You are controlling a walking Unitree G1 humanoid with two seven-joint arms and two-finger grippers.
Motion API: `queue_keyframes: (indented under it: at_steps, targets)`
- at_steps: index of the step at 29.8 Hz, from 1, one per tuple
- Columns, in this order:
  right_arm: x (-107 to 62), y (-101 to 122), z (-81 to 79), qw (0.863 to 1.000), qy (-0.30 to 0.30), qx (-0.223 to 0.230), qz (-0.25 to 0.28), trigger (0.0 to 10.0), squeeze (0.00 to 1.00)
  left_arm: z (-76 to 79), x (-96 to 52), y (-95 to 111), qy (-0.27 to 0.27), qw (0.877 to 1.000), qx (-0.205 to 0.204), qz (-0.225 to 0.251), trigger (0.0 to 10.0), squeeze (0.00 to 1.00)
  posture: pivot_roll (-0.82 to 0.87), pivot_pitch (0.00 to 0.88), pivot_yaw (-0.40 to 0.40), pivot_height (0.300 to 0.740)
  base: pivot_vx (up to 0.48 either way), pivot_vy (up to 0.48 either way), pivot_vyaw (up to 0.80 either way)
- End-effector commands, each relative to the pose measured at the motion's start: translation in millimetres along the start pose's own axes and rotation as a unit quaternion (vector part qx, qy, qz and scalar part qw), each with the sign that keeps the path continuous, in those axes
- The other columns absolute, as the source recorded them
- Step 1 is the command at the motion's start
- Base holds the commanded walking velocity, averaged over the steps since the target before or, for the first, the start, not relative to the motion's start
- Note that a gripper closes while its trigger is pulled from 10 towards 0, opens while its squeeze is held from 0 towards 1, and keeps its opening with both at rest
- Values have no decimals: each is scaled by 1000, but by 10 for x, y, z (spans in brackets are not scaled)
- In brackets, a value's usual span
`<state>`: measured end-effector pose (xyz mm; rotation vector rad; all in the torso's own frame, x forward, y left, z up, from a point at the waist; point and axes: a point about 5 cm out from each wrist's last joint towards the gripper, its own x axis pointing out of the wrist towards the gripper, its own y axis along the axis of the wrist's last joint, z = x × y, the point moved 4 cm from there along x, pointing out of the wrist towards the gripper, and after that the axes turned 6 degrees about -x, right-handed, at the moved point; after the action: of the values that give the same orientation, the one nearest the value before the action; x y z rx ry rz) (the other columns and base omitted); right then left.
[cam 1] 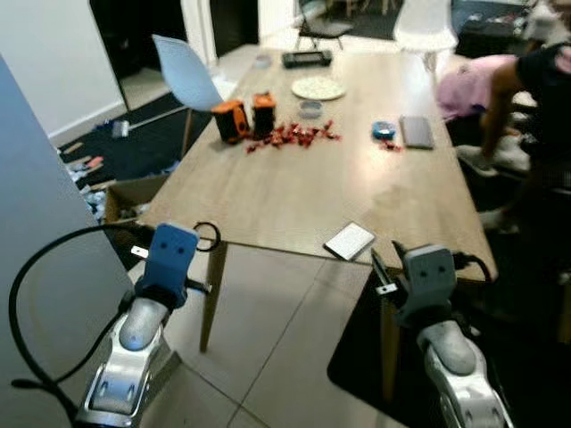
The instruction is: Hang keys on a hook
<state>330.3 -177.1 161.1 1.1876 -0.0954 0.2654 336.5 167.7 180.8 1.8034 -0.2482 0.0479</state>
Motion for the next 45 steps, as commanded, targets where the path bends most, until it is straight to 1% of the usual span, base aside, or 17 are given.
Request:
queue_keyframes:
  at_steps: [1, 4, 26, 29, 32, 35, 45]
  targets:
    - [-15, -26, -68, 1000, 9, 4, -3, 10000, 0, -20, -41, -62, 3, 1000, 0, -12, 10000, 0, 66, 153, 26, 740, -341, 0, 0]
    - [-15, -26, -74, 1000, 10, 4, -3, 10000, 0, -22, -44, -64, 4, 1000, 0, -12, 10000, 0, 67, 154, 26, 740, -316, 0, 0]
    - [-11, -28, -95, 1000, 13, 12, -2, 10000, 0, 0, -51, -70, 1, 1000, -1, -14, 10000, 0, 71, 159, 26, 740, 0, 0, 0]
    - [-3, -43, -108, 1000, 15, -1, -7, 10000, 0, -1, -49, -68, 1, 1000, -1, -14, 10000, 0, 72, 159, 26, 740, 0, 0, 0]
    - [3, -36, -116, 1000, 18, -2, -5, 10000, 0, -1, -47, -68, 1, 1000, -1, -14, 10000, 0, 72, 159, 25, 740, 0, 0, 0]
    - [9, -23, -124, 1000, 20, 6, -2, 10000, 0, 3, -45, -71, 2, 1000, -1, -15, 10000, 0, 72, 159, 25, 740, 0, 0, 710]
    - [26, -9, -127, 1000, 19, 11, -1, 10000, 0, 7, -37, -77, 2, 1000, -1, -16, 10000, 0, 71, 156, 25, 740, 0, 0, 788]
